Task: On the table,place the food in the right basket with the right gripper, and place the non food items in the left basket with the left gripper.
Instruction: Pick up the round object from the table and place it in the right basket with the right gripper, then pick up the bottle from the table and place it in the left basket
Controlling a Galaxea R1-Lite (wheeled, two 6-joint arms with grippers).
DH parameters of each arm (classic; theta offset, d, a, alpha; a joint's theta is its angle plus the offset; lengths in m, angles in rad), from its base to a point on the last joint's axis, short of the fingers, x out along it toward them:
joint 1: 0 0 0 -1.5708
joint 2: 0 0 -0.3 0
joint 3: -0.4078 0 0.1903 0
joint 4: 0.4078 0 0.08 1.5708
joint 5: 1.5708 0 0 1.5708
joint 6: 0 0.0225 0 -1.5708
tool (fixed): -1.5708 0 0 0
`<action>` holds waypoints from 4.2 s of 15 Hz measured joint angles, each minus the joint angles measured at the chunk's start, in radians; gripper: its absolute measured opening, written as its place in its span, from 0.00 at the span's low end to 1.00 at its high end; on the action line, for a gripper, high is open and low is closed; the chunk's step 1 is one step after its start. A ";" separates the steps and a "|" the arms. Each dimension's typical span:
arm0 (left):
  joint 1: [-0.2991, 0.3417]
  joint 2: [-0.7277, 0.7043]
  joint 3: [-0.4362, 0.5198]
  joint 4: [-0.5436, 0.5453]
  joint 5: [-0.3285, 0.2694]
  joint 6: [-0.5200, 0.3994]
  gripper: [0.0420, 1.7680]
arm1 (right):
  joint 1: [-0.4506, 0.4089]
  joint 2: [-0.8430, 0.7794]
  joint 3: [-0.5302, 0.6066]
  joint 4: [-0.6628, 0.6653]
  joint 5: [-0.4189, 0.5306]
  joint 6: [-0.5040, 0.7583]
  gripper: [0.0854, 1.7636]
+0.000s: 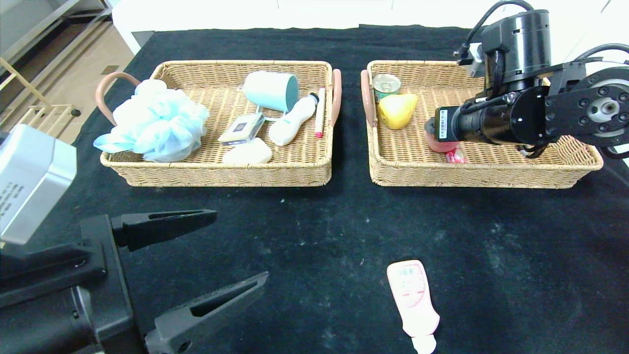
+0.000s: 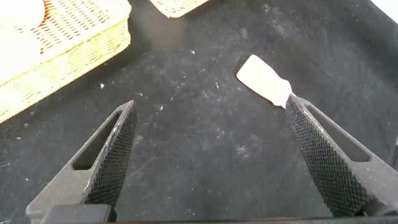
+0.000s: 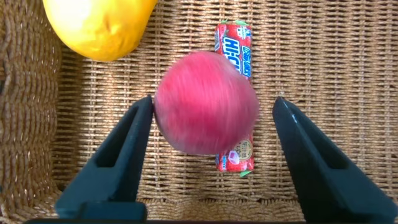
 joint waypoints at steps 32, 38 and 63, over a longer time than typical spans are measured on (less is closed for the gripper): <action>-0.002 -0.019 -0.001 0.003 0.000 0.004 0.97 | 0.521 -0.314 0.565 0.236 -0.012 0.207 0.96; -0.002 -0.024 -0.001 0.005 -0.001 0.007 0.97 | 0.536 -0.237 0.570 0.250 -0.039 0.249 0.96; -0.003 -0.034 -0.001 0.005 0.000 0.015 0.97 | 0.510 -0.130 0.567 0.239 -0.040 0.289 0.46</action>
